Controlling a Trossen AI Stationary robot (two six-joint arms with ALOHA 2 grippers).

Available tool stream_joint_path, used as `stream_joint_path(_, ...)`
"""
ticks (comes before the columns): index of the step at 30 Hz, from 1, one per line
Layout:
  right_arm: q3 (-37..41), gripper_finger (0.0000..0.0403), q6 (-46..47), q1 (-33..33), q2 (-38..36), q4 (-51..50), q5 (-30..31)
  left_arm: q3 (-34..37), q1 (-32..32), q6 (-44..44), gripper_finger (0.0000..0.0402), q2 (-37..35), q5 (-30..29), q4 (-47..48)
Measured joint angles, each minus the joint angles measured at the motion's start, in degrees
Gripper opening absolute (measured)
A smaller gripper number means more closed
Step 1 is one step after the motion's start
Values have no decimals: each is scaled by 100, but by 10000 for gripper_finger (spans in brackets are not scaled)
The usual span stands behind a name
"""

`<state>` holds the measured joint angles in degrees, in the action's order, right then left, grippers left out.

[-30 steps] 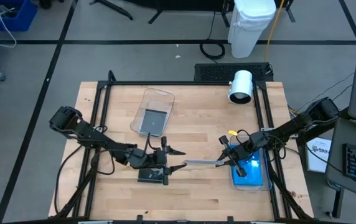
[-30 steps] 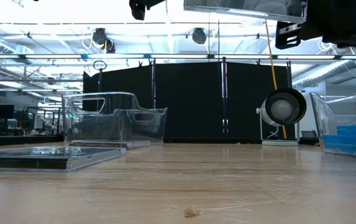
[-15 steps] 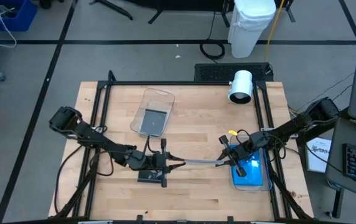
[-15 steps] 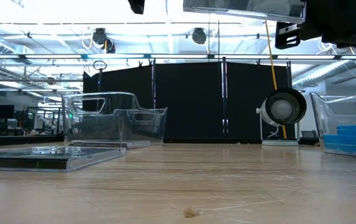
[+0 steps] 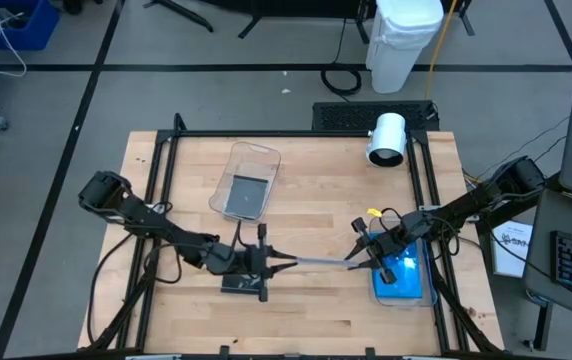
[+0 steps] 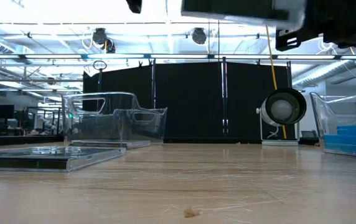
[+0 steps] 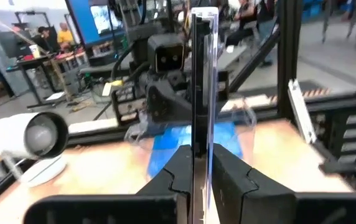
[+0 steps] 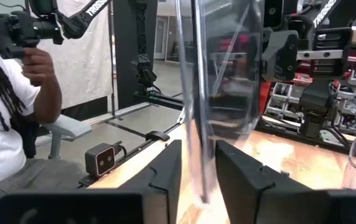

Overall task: Pick & place jewel cases by type
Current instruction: Put the bottom black disc case into the left transparent bin

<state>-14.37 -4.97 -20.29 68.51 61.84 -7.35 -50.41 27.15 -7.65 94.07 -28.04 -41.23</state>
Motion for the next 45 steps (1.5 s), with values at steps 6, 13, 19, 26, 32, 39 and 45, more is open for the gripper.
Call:
stream_joint_path(6,0,116,250,-9,-243,-1,-60,2,358,80,38,-521,-1122,1041)
stream_joint_path(13,0,114,280,-7,-441,-216,-33,2,898,311,38,-916,-2997,2132)
stream_joint_path(19,0,110,280,-7,-435,-258,-26,7,989,1081,38,-1471,-4212,3749)
stream_joint_path(26,0,110,271,-7,-435,-260,-5,7,603,1997,38,-2503,-3949,5744)
stream_joint_path(32,0,109,260,-7,-434,-260,6,4,-462,3822,38,-2987,-2631,8250)
stream_joint_path(39,0,109,195,-7,-433,-260,10,7,-1727,4339,38,-2691,-1342,9509)
stream_joint_path(45,0,109,113,-7,-433,-260,55,-2,-2174,3563,38,-2254,-1161,9221)
